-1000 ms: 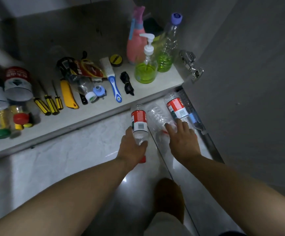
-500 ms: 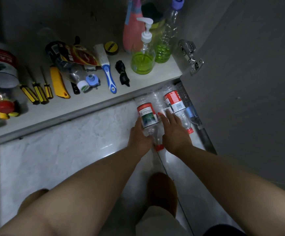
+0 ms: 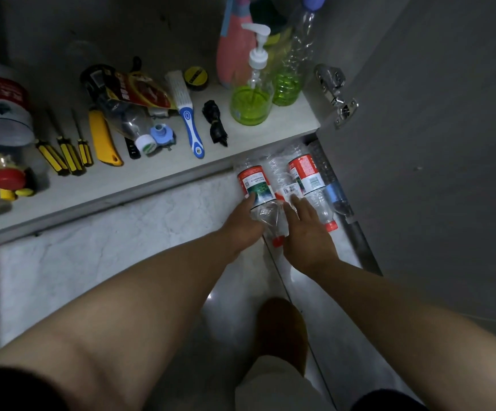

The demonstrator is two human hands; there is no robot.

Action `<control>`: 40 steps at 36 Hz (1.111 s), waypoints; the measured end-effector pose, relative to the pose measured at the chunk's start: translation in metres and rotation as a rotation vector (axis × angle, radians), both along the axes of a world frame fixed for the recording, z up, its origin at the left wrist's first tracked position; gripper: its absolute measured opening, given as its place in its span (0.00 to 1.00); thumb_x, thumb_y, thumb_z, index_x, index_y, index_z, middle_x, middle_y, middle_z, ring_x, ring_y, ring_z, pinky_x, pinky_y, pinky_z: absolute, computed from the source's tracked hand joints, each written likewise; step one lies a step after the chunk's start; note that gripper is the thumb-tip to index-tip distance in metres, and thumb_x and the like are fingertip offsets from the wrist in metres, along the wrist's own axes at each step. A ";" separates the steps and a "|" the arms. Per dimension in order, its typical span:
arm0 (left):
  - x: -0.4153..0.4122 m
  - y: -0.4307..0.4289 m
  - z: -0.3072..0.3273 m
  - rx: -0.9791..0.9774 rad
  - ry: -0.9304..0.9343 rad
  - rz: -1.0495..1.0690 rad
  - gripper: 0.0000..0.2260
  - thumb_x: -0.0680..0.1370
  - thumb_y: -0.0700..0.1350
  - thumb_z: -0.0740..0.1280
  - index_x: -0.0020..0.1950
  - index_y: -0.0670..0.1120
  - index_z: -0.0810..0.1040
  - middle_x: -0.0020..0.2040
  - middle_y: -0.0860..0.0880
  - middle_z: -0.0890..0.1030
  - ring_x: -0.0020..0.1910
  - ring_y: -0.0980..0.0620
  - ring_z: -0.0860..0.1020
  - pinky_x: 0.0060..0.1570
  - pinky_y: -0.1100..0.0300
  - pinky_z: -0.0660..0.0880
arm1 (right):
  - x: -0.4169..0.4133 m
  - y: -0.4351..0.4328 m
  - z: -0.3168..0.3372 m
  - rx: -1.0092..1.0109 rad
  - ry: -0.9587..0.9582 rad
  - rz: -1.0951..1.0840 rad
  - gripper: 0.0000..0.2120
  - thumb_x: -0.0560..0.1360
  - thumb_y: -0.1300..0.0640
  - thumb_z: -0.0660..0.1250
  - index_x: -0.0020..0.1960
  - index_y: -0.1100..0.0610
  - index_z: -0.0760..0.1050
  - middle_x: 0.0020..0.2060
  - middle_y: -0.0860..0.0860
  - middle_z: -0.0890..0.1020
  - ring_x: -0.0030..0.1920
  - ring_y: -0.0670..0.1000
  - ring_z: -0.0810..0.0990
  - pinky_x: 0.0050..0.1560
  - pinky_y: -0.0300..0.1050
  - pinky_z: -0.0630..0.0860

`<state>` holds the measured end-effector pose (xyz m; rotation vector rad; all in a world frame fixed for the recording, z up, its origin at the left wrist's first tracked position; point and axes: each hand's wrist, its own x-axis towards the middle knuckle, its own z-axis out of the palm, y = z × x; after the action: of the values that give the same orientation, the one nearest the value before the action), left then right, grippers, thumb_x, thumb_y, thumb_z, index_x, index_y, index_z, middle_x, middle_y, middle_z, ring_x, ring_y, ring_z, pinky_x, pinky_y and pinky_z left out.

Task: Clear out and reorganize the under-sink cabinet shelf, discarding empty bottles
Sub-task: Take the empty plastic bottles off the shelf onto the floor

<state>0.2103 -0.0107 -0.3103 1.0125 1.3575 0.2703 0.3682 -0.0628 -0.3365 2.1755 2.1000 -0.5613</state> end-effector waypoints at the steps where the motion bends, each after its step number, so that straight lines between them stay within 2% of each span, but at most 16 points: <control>1: -0.002 0.000 -0.001 0.005 0.010 -0.016 0.39 0.79 0.32 0.66 0.83 0.53 0.52 0.79 0.46 0.65 0.73 0.44 0.71 0.68 0.47 0.75 | 0.000 0.000 0.001 0.004 0.006 0.003 0.45 0.72 0.50 0.76 0.81 0.53 0.55 0.81 0.53 0.56 0.81 0.57 0.52 0.75 0.56 0.61; 4: -0.008 0.001 0.002 0.063 0.039 -0.070 0.38 0.79 0.34 0.67 0.83 0.51 0.53 0.79 0.47 0.65 0.72 0.48 0.71 0.64 0.56 0.76 | 0.000 0.000 0.006 0.031 0.014 0.015 0.44 0.69 0.51 0.78 0.78 0.52 0.60 0.78 0.55 0.62 0.79 0.59 0.59 0.74 0.57 0.64; 7: -0.024 0.006 0.013 0.178 0.073 -0.156 0.32 0.79 0.34 0.67 0.81 0.48 0.62 0.75 0.46 0.70 0.61 0.57 0.70 0.48 0.74 0.71 | -0.001 0.003 0.016 0.067 0.074 0.047 0.38 0.68 0.54 0.79 0.74 0.53 0.67 0.74 0.55 0.68 0.73 0.58 0.68 0.70 0.54 0.70; 8: -0.033 0.008 0.019 0.217 0.104 -0.208 0.29 0.79 0.34 0.67 0.79 0.48 0.66 0.74 0.46 0.72 0.60 0.57 0.71 0.47 0.74 0.72 | -0.003 0.005 0.021 0.072 0.091 0.075 0.35 0.69 0.56 0.78 0.73 0.53 0.69 0.72 0.55 0.70 0.70 0.57 0.70 0.68 0.52 0.72; 11: -0.072 0.021 0.046 0.309 0.245 -0.435 0.20 0.80 0.37 0.65 0.72 0.48 0.75 0.69 0.47 0.77 0.63 0.51 0.77 0.63 0.61 0.74 | -0.011 0.013 0.042 0.047 0.115 0.178 0.24 0.73 0.58 0.74 0.67 0.54 0.74 0.68 0.53 0.72 0.63 0.54 0.75 0.62 0.46 0.75; 13: -0.105 0.031 0.065 0.368 0.321 -0.536 0.17 0.80 0.39 0.65 0.68 0.49 0.78 0.62 0.49 0.80 0.56 0.53 0.79 0.59 0.61 0.74 | -0.021 0.022 0.060 0.023 0.125 0.259 0.19 0.74 0.59 0.72 0.65 0.55 0.76 0.66 0.52 0.72 0.61 0.54 0.76 0.60 0.43 0.76; 15: -0.139 0.040 0.085 0.390 0.397 -0.562 0.15 0.80 0.41 0.65 0.66 0.50 0.80 0.58 0.51 0.82 0.53 0.53 0.80 0.56 0.61 0.75 | -0.035 0.033 0.081 0.015 0.116 0.354 0.16 0.75 0.62 0.68 0.63 0.56 0.77 0.65 0.53 0.73 0.61 0.55 0.75 0.59 0.46 0.76; 18: -0.188 0.049 0.109 0.448 0.460 -0.480 0.12 0.80 0.38 0.65 0.61 0.47 0.82 0.52 0.50 0.84 0.53 0.49 0.82 0.58 0.58 0.77 | -0.063 0.054 0.112 0.006 0.122 0.446 0.14 0.76 0.63 0.63 0.60 0.57 0.78 0.61 0.53 0.74 0.62 0.55 0.73 0.57 0.50 0.76; 22: -0.248 0.052 0.128 0.544 0.543 -0.339 0.08 0.80 0.40 0.67 0.53 0.52 0.81 0.48 0.53 0.83 0.50 0.50 0.83 0.55 0.56 0.79 | -0.107 0.080 0.144 0.019 0.130 0.483 0.13 0.77 0.61 0.61 0.60 0.54 0.78 0.59 0.50 0.74 0.57 0.53 0.77 0.53 0.48 0.76; 26: -0.299 0.046 0.134 0.641 0.710 -0.092 0.14 0.76 0.37 0.67 0.59 0.50 0.82 0.57 0.46 0.80 0.54 0.45 0.80 0.58 0.53 0.78 | -0.160 0.103 0.160 0.017 0.148 0.539 0.12 0.77 0.58 0.62 0.59 0.52 0.77 0.57 0.50 0.74 0.55 0.54 0.78 0.52 0.49 0.76; 28: -0.318 0.044 0.132 0.651 0.786 0.050 0.16 0.76 0.38 0.67 0.62 0.50 0.80 0.63 0.43 0.76 0.60 0.41 0.77 0.63 0.51 0.75 | -0.191 0.113 0.160 0.009 0.190 0.541 0.13 0.77 0.58 0.63 0.60 0.52 0.77 0.58 0.50 0.75 0.55 0.54 0.78 0.51 0.45 0.74; 31: -0.344 0.048 0.125 0.570 0.839 0.263 0.24 0.77 0.41 0.68 0.74 0.51 0.73 0.74 0.42 0.69 0.71 0.40 0.70 0.72 0.50 0.68 | -0.240 0.125 0.154 -0.045 0.312 0.490 0.15 0.77 0.56 0.65 0.64 0.52 0.75 0.58 0.52 0.75 0.54 0.53 0.78 0.54 0.47 0.76; 34: -0.365 0.056 0.115 0.453 0.852 0.411 0.29 0.78 0.47 0.68 0.79 0.54 0.65 0.76 0.42 0.66 0.74 0.38 0.66 0.72 0.45 0.68 | -0.290 0.137 0.142 -0.088 0.379 0.403 0.24 0.76 0.46 0.70 0.69 0.51 0.69 0.61 0.54 0.73 0.52 0.52 0.76 0.51 0.43 0.72; 36: -0.374 0.064 0.109 0.417 0.819 0.462 0.31 0.78 0.51 0.69 0.79 0.53 0.63 0.75 0.41 0.68 0.73 0.38 0.67 0.71 0.45 0.68 | -0.318 0.145 0.131 -0.090 0.398 0.313 0.34 0.74 0.41 0.70 0.74 0.52 0.64 0.67 0.56 0.69 0.61 0.56 0.75 0.57 0.46 0.73; 38: -0.381 0.071 0.104 0.392 0.746 0.514 0.32 0.76 0.54 0.71 0.78 0.53 0.64 0.74 0.42 0.71 0.72 0.39 0.69 0.71 0.46 0.69 | -0.343 0.152 0.123 -0.092 0.446 0.228 0.44 0.72 0.37 0.71 0.79 0.55 0.57 0.74 0.58 0.63 0.71 0.59 0.69 0.68 0.49 0.70; 40: -0.385 0.076 0.099 0.370 0.708 0.543 0.33 0.75 0.55 0.73 0.78 0.53 0.65 0.72 0.43 0.73 0.71 0.40 0.72 0.70 0.45 0.71 | -0.365 0.160 0.115 -0.075 0.478 0.146 0.48 0.71 0.36 0.71 0.80 0.58 0.54 0.77 0.59 0.60 0.75 0.59 0.65 0.71 0.48 0.68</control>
<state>-0.1749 0.0657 -0.2109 1.0700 2.2920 0.6242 0.0034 0.0970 -0.2210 1.9703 2.3775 -1.2234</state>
